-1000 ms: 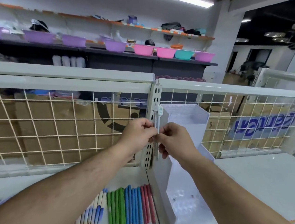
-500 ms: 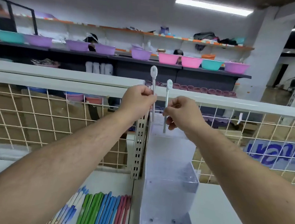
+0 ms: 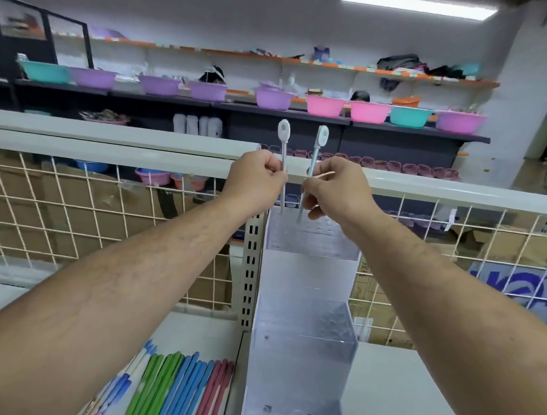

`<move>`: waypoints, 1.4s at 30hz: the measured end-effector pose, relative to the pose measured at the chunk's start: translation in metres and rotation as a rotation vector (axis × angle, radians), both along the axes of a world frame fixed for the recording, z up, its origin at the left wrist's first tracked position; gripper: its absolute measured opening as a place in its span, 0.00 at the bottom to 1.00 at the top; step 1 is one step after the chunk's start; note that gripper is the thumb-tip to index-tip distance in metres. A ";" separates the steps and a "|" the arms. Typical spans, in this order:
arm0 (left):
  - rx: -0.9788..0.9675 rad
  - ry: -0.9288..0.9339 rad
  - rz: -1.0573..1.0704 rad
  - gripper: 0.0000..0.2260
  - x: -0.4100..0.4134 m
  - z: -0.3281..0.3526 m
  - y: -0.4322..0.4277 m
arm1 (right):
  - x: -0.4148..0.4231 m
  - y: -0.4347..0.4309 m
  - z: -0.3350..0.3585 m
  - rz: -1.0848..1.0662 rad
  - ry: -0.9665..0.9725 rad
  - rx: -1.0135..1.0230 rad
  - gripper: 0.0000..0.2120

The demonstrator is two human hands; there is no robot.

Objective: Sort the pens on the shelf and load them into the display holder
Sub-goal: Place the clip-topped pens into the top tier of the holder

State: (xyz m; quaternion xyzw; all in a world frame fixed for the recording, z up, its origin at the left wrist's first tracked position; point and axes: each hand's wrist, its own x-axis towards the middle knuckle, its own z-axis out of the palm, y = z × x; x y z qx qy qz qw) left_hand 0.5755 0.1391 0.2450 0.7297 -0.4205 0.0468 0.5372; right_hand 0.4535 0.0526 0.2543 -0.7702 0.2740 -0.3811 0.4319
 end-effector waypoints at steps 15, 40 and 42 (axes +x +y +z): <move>0.106 -0.114 0.066 0.08 0.008 -0.013 -0.003 | 0.001 -0.004 -0.004 -0.051 0.022 -0.046 0.05; 0.237 -0.140 -0.031 0.06 0.011 -0.030 0.003 | 0.011 -0.006 -0.008 -0.116 -0.003 -0.046 0.01; 0.213 -0.102 -0.041 0.07 0.011 -0.029 0.006 | 0.013 -0.006 -0.008 -0.117 -0.005 -0.049 0.02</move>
